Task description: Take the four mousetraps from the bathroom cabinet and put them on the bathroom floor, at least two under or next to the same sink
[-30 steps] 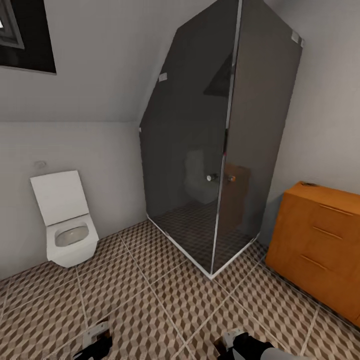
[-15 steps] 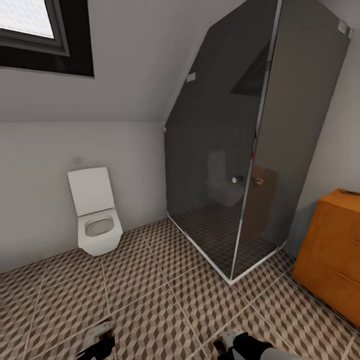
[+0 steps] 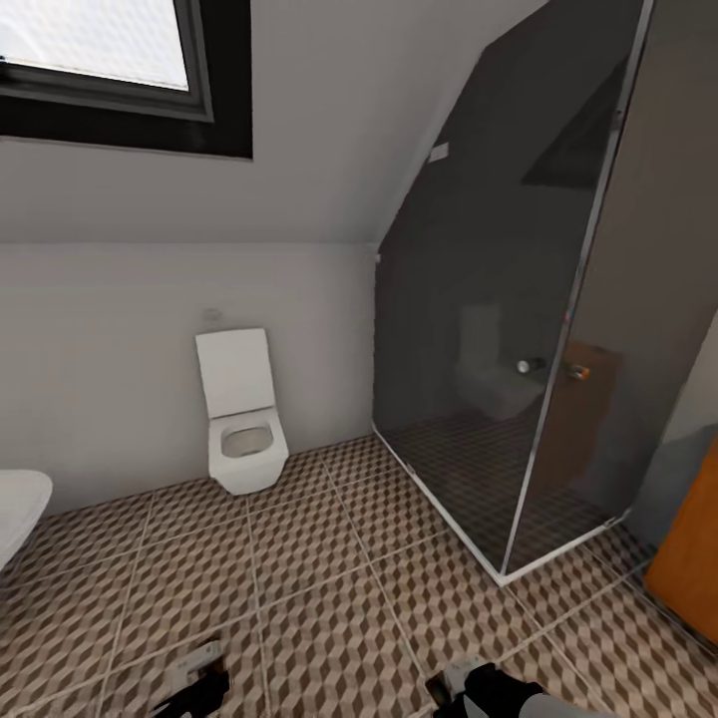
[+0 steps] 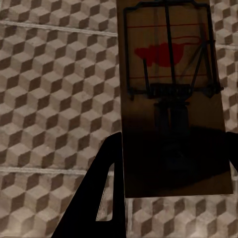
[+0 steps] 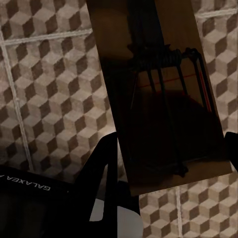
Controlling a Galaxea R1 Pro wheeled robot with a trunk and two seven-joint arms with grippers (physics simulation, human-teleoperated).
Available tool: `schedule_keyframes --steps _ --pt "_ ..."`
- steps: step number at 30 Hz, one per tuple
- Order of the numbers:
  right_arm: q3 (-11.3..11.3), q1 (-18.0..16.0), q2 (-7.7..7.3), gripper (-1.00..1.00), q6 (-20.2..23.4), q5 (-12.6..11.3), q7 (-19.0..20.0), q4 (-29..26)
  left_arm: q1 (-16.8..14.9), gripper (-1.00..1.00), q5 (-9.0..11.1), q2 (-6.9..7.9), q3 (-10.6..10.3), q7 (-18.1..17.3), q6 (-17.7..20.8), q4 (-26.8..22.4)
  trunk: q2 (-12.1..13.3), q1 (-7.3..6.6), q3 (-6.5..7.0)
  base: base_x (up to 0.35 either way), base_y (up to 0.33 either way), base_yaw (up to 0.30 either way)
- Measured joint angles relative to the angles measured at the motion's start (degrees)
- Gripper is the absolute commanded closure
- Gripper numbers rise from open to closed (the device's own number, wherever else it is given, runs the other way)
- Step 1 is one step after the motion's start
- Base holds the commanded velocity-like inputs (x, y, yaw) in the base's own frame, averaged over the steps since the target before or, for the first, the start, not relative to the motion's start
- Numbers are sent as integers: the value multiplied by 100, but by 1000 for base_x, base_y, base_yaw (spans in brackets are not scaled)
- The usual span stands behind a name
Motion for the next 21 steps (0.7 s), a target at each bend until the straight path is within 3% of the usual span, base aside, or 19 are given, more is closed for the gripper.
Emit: schedule_keyframes --steps 9,15,21 --pt "-1 53 4 100 -9 7 -74 0 0 100 0 8 4 6 0 0 0 0 0 0 0 298" --pt "-1 61 -2 100 -1 1 -41 0 0 100 0 8 2 9 0 -1 0 0 0 0 0 93" --pt "-2 61 -10 100 8 -8 -14 0 0 100 0 9 1 9 0 -4 0 0 0 0 0 257"
